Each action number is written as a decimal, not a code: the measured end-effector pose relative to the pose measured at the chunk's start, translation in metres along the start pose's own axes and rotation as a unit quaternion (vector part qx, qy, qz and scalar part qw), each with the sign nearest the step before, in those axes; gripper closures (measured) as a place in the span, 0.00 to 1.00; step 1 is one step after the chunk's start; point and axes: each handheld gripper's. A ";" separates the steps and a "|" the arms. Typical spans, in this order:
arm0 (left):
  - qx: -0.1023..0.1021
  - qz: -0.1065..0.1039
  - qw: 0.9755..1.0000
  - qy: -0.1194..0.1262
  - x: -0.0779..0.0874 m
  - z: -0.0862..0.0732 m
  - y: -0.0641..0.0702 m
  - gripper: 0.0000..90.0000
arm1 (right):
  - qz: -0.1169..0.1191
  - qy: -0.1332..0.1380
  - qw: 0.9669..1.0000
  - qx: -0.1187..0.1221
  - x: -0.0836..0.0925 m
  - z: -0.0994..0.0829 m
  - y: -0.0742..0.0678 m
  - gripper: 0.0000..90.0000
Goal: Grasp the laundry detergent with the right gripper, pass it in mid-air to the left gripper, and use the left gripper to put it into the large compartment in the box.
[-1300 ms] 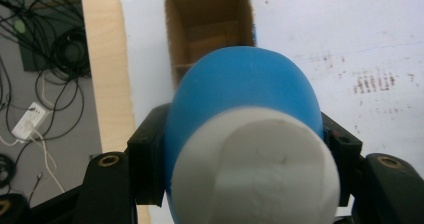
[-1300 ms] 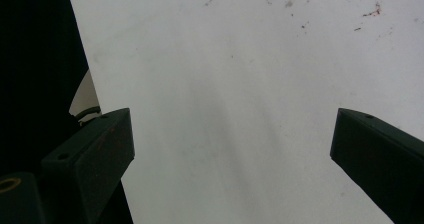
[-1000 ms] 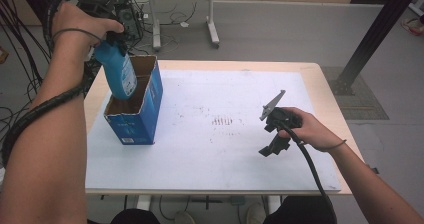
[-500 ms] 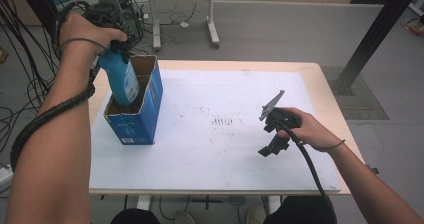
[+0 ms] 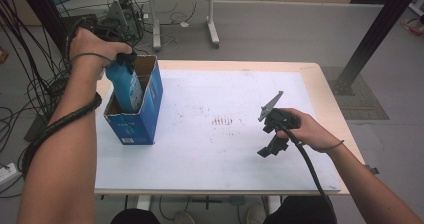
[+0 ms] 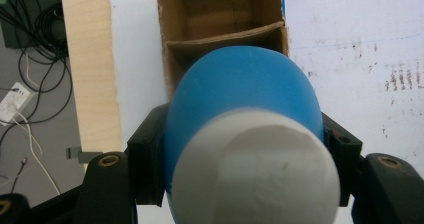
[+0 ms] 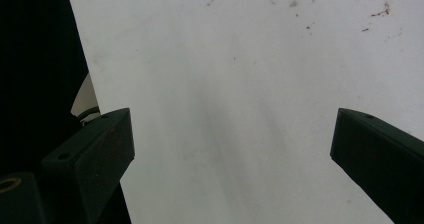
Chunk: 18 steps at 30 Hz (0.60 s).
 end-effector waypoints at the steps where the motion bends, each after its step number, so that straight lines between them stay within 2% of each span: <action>1: 0.002 -0.001 1.000 0.001 -0.002 -0.001 0.000 0.42 | 0.000 0.000 1.000 0.000 0.000 0.000 0.000 0.04; 7: 0.000 -0.003 1.000 -0.006 -0.016 -0.007 0.001 0.42 | 0.000 0.001 1.000 0.000 0.000 -0.001 0.001 0.04; 18: 0.001 -0.004 1.000 -0.003 -0.036 -0.015 0.003 0.42 | 0.002 -0.001 1.000 -0.001 -0.003 -0.001 0.000 0.04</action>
Point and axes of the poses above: each handheld gripper's, and its own axes: x roughly backward along the jaws, z roughly out of its top, y roughly to its right, and after that the axes turned 11 degrees about y, right-handed
